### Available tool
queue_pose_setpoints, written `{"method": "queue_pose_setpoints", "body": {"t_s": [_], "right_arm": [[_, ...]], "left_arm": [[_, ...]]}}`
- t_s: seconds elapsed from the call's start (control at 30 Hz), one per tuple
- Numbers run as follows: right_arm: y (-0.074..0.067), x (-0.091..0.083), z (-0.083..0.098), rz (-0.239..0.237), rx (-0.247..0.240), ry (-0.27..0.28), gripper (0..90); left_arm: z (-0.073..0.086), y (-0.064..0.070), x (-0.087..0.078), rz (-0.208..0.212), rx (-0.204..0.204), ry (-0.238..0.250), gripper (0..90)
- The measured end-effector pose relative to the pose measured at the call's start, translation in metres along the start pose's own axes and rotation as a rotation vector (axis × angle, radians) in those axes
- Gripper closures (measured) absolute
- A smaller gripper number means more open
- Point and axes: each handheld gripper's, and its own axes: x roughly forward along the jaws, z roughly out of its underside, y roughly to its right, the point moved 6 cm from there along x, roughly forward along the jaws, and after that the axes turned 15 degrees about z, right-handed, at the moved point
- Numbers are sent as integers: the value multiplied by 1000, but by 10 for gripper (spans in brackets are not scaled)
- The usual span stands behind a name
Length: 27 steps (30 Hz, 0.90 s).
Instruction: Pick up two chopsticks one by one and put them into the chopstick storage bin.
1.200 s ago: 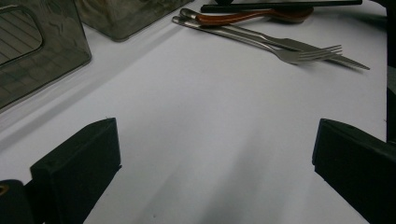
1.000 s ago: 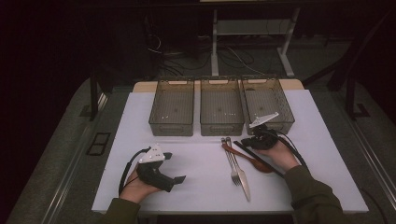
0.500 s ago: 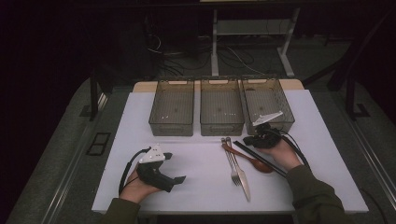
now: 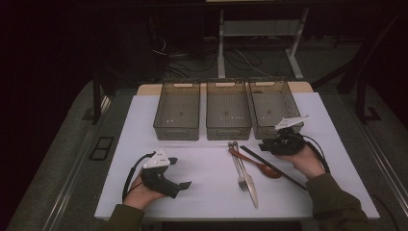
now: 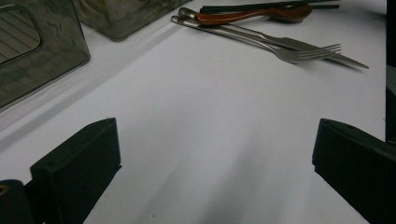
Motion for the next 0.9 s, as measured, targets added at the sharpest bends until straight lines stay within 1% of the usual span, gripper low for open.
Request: {"method": "queue_pose_setpoints", "body": {"t_s": [0.13, 0.17, 0.2, 0.27, 0.3, 0.33, 0.4, 0.43, 0.47, 0.5, 0.6, 0.9], "right_arm": [[-2, -12, 10, -4, -14, -6, 657], [-4, -18, 15, -8, -18, -10, 661], [-4, -18, 15, -8, -18, -10, 661], [-6, -23, 22, -11, -25, -17, 667], [-8, -27, 28, -11, -30, -24, 683], [-8, -27, 28, -11, -30, -24, 683], [-10, -31, 36, -9, -35, -34, 709], [-10, -31, 36, -9, -35, -34, 709], [-10, -32, 42, -13, -41, -43, 726], [-10, -32, 42, -13, -41, -43, 726], [-11, -30, 51, -11, -52, -65, 745], [-13, -26, 56, -14, -79, -98, 776]], "left_arm": [[0, 0, 0, 0, 0, 0, 0], [0, 0, 0, 0, 0, -1, 0], [0, 0, 0, 0, 0, -1, 0], [0, 0, 0, -1, 0, 0, 0], [0, 0, 0, -1, 1, -1, 0], [0, 0, 0, -1, 1, -1, 0], [0, 0, 0, -1, 0, -2, 0], [0, 0, 0, -1, 1, -3, 0], [0, 1, 1, -1, 1, -3, 0], [0, 1, 1, -1, 1, -3, 0], [0, 1, 1, -1, 0, -4, 0], [0, 0, 1, 0, 2, -5, 0]]}}
